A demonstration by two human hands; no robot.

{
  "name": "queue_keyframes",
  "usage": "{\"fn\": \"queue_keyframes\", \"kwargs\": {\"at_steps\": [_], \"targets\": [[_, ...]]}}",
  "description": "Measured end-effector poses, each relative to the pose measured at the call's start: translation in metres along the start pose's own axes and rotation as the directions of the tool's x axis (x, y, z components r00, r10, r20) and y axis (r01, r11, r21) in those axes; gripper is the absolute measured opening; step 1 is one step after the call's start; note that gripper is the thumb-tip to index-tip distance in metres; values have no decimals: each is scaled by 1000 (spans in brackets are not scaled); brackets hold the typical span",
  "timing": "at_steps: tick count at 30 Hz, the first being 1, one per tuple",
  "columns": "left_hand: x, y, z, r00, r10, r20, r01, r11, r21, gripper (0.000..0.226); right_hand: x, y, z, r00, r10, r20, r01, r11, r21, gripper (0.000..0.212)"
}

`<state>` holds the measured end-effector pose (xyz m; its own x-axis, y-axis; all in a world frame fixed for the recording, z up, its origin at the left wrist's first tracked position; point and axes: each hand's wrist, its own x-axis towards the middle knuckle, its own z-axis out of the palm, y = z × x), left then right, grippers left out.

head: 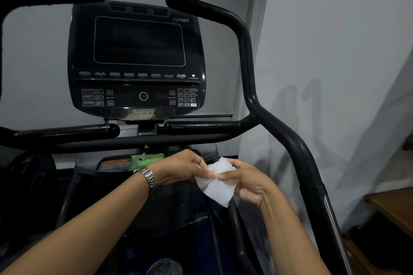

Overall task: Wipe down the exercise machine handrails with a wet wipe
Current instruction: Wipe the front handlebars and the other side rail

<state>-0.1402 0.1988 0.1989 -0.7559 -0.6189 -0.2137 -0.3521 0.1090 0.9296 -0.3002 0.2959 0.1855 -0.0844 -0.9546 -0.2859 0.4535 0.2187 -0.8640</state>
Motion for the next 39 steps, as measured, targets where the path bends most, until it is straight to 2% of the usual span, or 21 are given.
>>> {"fn": "queue_keyframes", "kwargs": {"at_steps": [3,6,9,11,15,16,18,20,22,24,25,27,29,31,33,35,37,39], "targets": [[5,-2,0,998,-1,-67,-9,988,-155,13,3,0,-3,1000,16,-4,-16,1000,9,53],[9,-2,-2,977,-70,-203,-5,938,-347,13,3,-1,-4,1000,27,-6,-27,999,-33,55],[13,-3,-3,949,-123,-290,-22,892,-452,13,4,-1,-4,1000,0,-9,0,1000,10,60],[13,-4,-5,944,-138,-298,-31,867,-498,12,5,0,-2,998,-56,11,56,997,50,62],[6,-3,-7,963,-158,-216,-41,710,-703,49,11,0,1,977,-207,-58,211,973,90,58],[3,-1,-8,970,-151,-188,-30,697,-716,59,13,-1,1,968,-238,-78,244,967,78,56],[-4,4,-7,983,-110,-149,-12,765,-644,64,16,-1,2,956,-281,-89,283,959,16,51],[-8,8,-5,983,-68,-172,-33,850,-525,54,20,0,5,943,-319,-93,313,947,-69,47],[-9,8,-7,964,-26,-266,-82,917,-390,39,22,0,9,926,-356,-124,334,928,-168,45],[-7,5,-11,920,69,-385,-128,984,-128,29,22,-1,12,905,-396,-157,344,896,-279,43],[-6,4,-13,892,139,-430,-124,990,61,26,22,-1,13,890,-423,-168,351,872,-340,43],[-5,2,-14,839,258,-479,-81,930,358,23,24,0,14,862,-476,-173,361,817,-450,42],[-8,5,-12,794,321,-517,-45,878,476,18,28,1,16,838,-519,-168,364,762,-536,41],[-11,8,-11,753,378,-539,-35,840,541,14,30,2,17,824,-544,-160,358,717,-598,36],[-13,10,-12,723,434,-537,-66,818,572,10,32,2,16,814,-566,-129,372,679,-633,21],[-14,12,-15,727,455,-514,-126,825,551,6,32,0,16,820,-569,-67,401,654,-642,8],[-14,14,-20,776,408,-481,-213,887,409,7,35,0,17,842,-538,-20,457,733,-505,12],[-13,14,-27,835,322,-447,-272,947,173,9,39,1,23,879,-476,7,465,855,-232,22]]}}
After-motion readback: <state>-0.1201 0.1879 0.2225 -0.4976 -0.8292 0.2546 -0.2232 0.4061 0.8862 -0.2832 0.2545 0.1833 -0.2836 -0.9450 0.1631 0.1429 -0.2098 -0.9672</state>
